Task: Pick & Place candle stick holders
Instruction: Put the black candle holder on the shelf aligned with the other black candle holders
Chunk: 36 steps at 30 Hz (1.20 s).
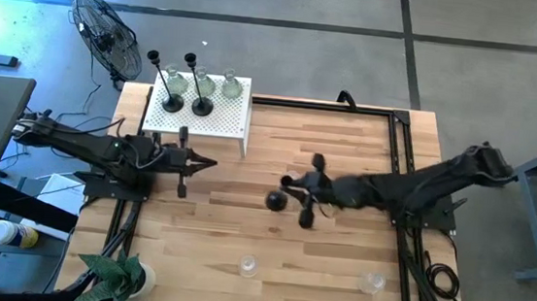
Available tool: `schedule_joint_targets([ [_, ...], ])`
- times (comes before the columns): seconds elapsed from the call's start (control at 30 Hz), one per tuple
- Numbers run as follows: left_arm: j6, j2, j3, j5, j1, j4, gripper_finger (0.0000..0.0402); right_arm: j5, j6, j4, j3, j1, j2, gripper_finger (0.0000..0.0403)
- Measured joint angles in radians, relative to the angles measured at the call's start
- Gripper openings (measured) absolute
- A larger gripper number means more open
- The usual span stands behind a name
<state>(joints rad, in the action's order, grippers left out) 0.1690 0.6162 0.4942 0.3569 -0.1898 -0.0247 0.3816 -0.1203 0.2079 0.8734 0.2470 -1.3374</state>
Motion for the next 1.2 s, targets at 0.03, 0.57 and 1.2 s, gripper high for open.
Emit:
schedule_joint_targets([
  [0.03, -0.006, -0.012, 0.0, 0.002, 0.0, 0.015, 0.0002, -0.045, 0.019, 0.034, 0.0, -0.032, -0.019, 0.0039],
  [0.57, -0.023, 0.004, 0.0, 0.019, 0.0, 0.037, 0.0002, -0.391, 0.073, 0.247, 0.155, -0.297, -0.372, 0.0039],
  [1.2, -0.048, 0.03, 0.0, 0.02, 0.0, 0.028, 0.0002, -0.362, 0.128, 0.148, 0.415, -0.312, -0.621, 0.0089],
])
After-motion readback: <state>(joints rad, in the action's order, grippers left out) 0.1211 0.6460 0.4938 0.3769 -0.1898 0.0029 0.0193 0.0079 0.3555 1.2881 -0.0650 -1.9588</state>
